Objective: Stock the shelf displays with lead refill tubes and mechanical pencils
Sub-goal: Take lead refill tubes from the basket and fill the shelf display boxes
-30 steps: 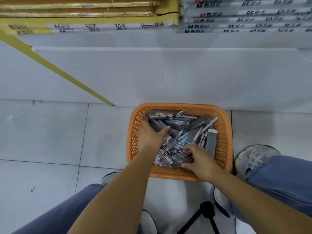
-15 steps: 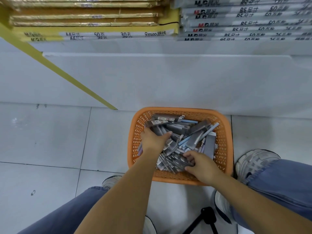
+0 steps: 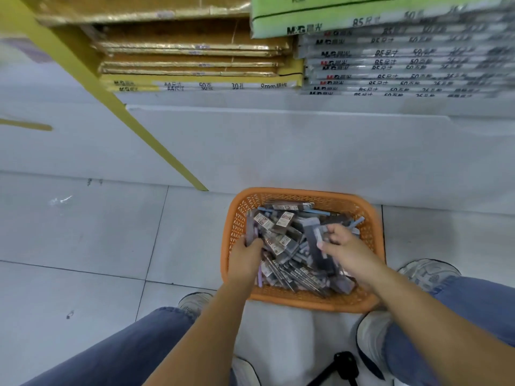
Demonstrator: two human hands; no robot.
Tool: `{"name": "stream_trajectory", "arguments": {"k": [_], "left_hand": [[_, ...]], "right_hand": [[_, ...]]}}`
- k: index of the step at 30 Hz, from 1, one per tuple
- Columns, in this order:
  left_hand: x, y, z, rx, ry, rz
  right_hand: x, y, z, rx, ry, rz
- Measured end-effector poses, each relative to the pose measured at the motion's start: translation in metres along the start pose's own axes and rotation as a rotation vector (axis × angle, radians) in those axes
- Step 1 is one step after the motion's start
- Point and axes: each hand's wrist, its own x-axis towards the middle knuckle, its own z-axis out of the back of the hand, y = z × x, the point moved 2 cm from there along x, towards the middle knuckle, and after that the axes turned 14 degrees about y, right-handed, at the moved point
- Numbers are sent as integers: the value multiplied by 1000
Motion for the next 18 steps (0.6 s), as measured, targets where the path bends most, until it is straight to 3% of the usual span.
{"name": "stream_trajectory", "arguments": {"k": [3,10,13,18], "left_hand": [[-26,-16,6,-190,78,-111],[-134,-107,-7,-246,691,-301],[-173,-141,-3,-218,711,-393],[-225,-194,16,21,612,-568]], "right_hand": [[-16,34,-2,53,-21,136],[-79,127,-17,194,38,482],[-118,171,-22,92,20,595],[-183,242,-21,-195,32,759]]}}
